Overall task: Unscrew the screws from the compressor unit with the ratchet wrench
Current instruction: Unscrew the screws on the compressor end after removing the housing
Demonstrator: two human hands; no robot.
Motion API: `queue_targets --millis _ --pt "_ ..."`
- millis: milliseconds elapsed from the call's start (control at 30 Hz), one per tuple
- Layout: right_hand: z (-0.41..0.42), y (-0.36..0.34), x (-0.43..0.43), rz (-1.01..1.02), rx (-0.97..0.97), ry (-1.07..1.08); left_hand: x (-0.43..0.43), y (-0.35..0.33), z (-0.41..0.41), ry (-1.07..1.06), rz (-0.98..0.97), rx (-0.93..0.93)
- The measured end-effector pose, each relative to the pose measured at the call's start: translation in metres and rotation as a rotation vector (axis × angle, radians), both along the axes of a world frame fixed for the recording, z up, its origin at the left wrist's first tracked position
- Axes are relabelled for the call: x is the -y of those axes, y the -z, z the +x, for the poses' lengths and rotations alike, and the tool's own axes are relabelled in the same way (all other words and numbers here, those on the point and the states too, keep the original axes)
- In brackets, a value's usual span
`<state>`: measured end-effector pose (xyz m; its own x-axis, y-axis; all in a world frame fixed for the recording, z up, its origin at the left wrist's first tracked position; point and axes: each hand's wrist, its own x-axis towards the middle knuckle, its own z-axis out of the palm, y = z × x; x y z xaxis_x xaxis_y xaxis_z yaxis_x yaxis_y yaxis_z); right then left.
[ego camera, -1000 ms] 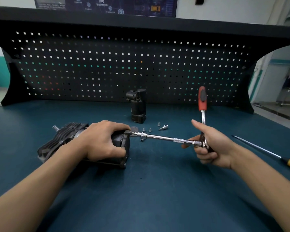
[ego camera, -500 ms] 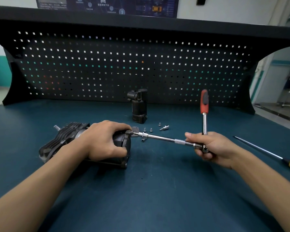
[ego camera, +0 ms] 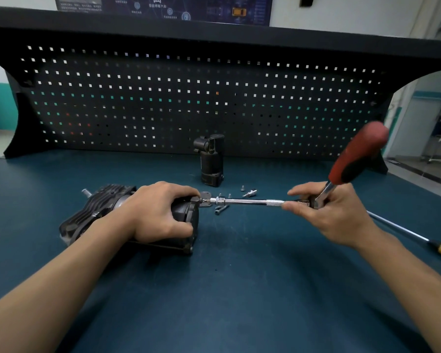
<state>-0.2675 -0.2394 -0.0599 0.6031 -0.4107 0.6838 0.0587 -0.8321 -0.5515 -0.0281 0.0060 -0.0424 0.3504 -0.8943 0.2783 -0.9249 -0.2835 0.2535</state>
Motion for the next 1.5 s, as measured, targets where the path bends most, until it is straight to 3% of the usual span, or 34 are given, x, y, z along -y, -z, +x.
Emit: queue_targets --millis 67,200,333,400,533,667,933,1100,1267,1500 --pt "-0.001 -0.002 0.001 -0.072 0.002 0.07 0.0 0.0 0.0 0.0 0.001 0.002" --pt "0.0 -0.007 -0.001 -0.565 0.119 0.04 0.0 0.0 0.0 -0.001 -0.007 -0.007" --pt "0.0 -0.007 -0.003 -0.646 0.178 0.073 0.001 0.001 0.0 -0.001 -0.009 -0.008" --pt "0.0 -0.007 -0.005 -0.575 0.137 0.093 0.002 0.001 0.0 0.001 -0.01 -0.006" --pt "0.0 -0.003 -0.008 -0.132 -0.093 -0.015 0.002 0.0 0.0 0.003 -0.009 -0.003" --pt "0.001 -0.002 -0.003 0.095 -0.314 -0.065 0.003 0.0 0.002 -0.004 -0.016 0.006" --pt "0.004 -0.01 -0.008 0.967 -0.522 -0.11 0.002 0.001 0.0 -0.003 -0.016 -0.002" --pt "0.004 -0.012 -0.008 1.319 -0.55 -0.214 0.002 0.001 0.001 -0.004 -0.021 -0.009" --pt "0.006 -0.009 -0.009 1.377 -0.528 -0.217 0.002 0.0 0.0 0.002 -0.024 -0.004" --pt "0.002 -0.005 -0.007 0.919 -0.416 -0.229 0.001 -0.001 -0.001 0.002 -0.017 -0.01"
